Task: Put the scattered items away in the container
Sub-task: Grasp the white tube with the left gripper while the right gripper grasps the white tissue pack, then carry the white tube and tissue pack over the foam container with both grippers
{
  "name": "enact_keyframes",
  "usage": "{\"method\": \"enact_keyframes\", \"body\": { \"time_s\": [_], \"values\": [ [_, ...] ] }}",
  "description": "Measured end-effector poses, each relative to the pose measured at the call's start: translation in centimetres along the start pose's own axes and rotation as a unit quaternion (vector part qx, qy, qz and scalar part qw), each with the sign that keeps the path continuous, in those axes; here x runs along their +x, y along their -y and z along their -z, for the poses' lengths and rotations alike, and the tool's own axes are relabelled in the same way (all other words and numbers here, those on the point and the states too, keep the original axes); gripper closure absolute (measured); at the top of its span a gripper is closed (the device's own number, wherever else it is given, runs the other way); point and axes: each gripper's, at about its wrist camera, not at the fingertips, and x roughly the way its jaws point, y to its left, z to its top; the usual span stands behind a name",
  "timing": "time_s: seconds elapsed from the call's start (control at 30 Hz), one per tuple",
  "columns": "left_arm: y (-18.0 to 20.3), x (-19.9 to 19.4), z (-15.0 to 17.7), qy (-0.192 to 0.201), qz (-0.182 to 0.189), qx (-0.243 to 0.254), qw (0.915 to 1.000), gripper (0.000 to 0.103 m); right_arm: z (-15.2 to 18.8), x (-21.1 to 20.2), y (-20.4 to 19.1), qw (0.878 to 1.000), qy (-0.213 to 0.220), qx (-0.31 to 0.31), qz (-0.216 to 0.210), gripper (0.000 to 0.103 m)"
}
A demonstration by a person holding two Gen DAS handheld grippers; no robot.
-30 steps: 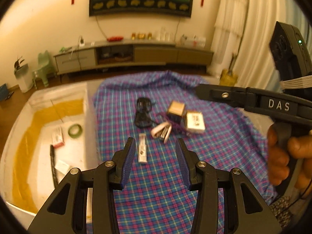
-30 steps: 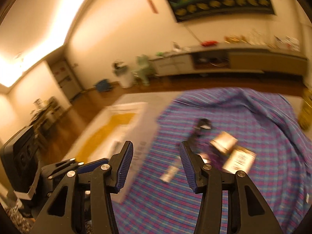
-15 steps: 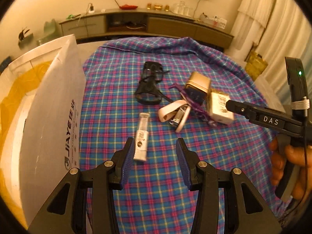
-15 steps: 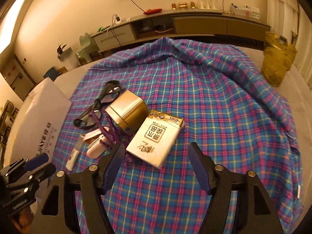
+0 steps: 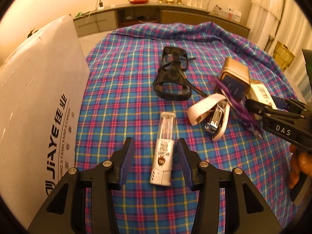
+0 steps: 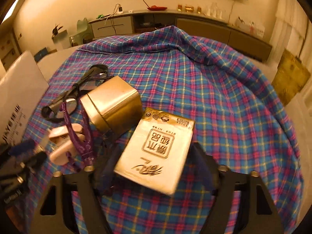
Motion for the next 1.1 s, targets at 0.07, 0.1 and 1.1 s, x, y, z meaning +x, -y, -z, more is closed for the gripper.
{"method": "enact_keyframes", "body": {
  "time_s": [0.07, 0.1, 1.1],
  "values": [
    [0.5, 0.0, -0.1, 0.005, 0.000, 0.010, 0.9999, 0.081, 0.0, -0.1, 0.8, 1.000, -0.001, 0.011, -0.010, 0.049],
    [0.6, 0.0, -0.1, 0.006, 0.001, 0.012, 0.9999, 0.083, 0.0, -0.1, 1.1, 1.000, -0.001, 0.013, -0.012, 0.050],
    [-1.2, -8.9, 0.0, 0.066, 0.094, -0.018, 0.9932, 0.083, -0.6, -8.9, 0.8, 0.989, 0.058, 0.066, -0.116, 0.050]
  ]
}}
